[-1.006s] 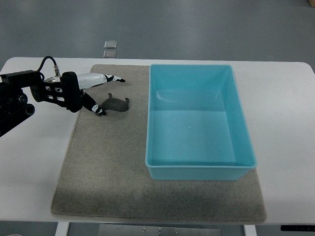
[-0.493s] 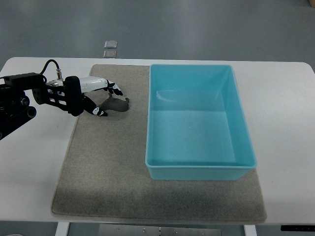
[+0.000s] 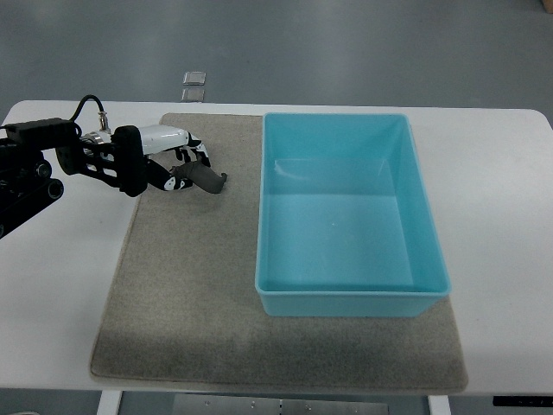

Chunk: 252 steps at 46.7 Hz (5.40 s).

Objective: Place brown hippo in blue box with left hand

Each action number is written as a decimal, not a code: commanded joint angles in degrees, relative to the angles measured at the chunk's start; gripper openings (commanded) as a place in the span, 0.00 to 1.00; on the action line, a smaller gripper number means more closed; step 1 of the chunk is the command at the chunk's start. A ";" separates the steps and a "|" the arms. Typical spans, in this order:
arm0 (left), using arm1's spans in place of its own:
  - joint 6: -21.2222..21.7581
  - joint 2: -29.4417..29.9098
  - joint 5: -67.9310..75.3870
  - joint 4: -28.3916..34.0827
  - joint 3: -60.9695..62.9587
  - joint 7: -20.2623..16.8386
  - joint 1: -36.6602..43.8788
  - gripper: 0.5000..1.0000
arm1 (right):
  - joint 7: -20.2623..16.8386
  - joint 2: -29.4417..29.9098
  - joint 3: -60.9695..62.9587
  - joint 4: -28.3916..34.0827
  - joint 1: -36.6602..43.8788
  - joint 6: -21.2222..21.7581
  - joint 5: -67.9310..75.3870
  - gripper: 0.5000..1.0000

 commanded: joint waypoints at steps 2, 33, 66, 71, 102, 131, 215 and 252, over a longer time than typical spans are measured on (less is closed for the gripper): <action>0.03 0.00 0.00 -0.01 0.01 0.00 0.01 0.00 | 0.00 0.00 0.01 0.00 -0.01 0.00 0.00 0.87; -0.76 0.88 -1.41 -0.01 -0.52 0.00 -0.43 0.00 | 0.00 0.00 0.01 0.00 -0.01 0.00 0.00 0.87; -8.41 4.05 -8.53 -0.97 -4.30 -0.09 -11.15 0.00 | 0.00 0.00 0.01 0.00 0.07 0.00 0.00 0.87; -8.67 3.34 -8.61 -2.20 -4.30 -0.09 -13.43 0.00 | 0.00 0.00 0.01 0.00 -0.01 0.00 0.00 0.87; -7.97 -13.53 -7.21 -4.58 0.44 0.53 -14.32 0.00 | 0.00 0.00 -0.08 0.00 -0.01 0.00 0.00 0.87; -7.62 -20.47 -5.89 -1.15 2.64 0.62 -10.98 0.01 | 0.00 0.00 0.01 0.00 -0.01 0.00 0.00 0.87; -25.22 -7.47 -95.27 23.64 -4.91 15.54 -0.96 1.00 | 0.00 0.00 0.01 0.00 -0.01 0.00 0.00 0.87; -25.22 -7.91 -100.28 23.90 -19.59 25.40 3.26 1.00 | 0.00 0.00 0.01 0.00 -0.01 0.00 0.00 0.87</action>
